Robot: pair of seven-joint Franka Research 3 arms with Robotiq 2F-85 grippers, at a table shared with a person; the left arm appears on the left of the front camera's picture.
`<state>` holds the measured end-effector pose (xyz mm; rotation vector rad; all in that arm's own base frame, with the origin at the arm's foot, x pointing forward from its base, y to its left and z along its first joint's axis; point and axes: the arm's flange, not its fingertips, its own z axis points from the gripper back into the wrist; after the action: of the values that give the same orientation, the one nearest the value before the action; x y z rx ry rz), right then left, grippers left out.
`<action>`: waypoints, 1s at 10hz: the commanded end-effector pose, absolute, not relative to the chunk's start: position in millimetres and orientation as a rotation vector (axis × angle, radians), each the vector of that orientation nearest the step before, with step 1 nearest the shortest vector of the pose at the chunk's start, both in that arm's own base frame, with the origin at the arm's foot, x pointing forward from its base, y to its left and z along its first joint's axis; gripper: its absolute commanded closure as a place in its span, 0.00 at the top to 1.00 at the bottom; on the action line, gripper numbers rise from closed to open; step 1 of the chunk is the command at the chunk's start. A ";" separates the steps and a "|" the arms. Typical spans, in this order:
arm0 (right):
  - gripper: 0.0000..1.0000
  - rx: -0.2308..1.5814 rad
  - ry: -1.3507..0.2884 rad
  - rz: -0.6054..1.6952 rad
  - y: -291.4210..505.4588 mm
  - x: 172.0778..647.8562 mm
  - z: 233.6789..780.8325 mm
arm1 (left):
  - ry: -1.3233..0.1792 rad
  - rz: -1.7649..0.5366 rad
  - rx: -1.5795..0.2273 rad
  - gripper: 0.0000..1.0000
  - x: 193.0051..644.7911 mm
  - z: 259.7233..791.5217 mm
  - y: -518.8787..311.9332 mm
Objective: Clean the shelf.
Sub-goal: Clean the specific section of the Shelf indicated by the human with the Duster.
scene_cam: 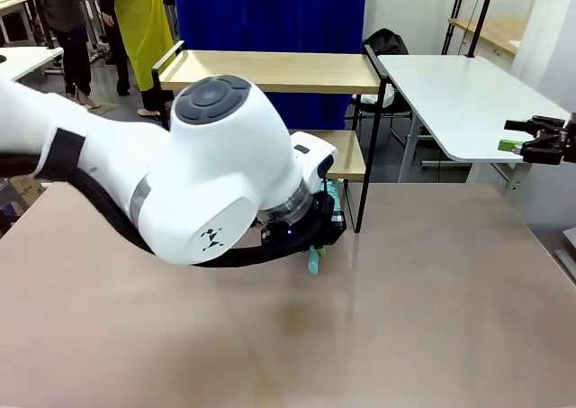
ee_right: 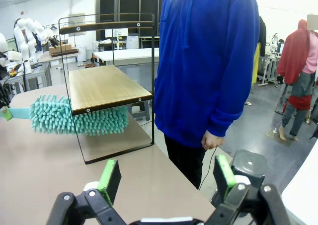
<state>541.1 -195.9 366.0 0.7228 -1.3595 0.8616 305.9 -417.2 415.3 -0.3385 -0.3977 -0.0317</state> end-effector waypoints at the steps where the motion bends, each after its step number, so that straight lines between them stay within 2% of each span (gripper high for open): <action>1: 1.00 0.723 -1.365 0.864 -193.6 540.3 369.1 | -0.404 -0.010 -0.282 0.13 316.2 405.3 -464.9; 3: 1.00 0.723 -1.365 0.864 -193.6 540.3 369.1 | -0.369 -0.008 -0.233 0.13 329.0 389.3 -481.6; 6: 1.00 0.723 -1.365 0.864 -193.6 540.3 369.1 | -0.205 0.007 -0.123 0.13 336.5 382.7 -489.0; 7: 1.00 0.723 -1.365 0.864 -193.6 540.3 369.1 | -0.310 -0.017 -0.216 0.13 321.1 393.9 -454.8; 10: 1.00 0.723 -1.365 0.864 -193.6 540.3 369.1 | -0.310 -0.017 -0.216 0.13 321.1 393.9 -454.8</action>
<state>541.1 -196.0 366.0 0.7227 -1.3595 0.8615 323.5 -461.8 397.4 -0.2100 -0.2954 -0.0123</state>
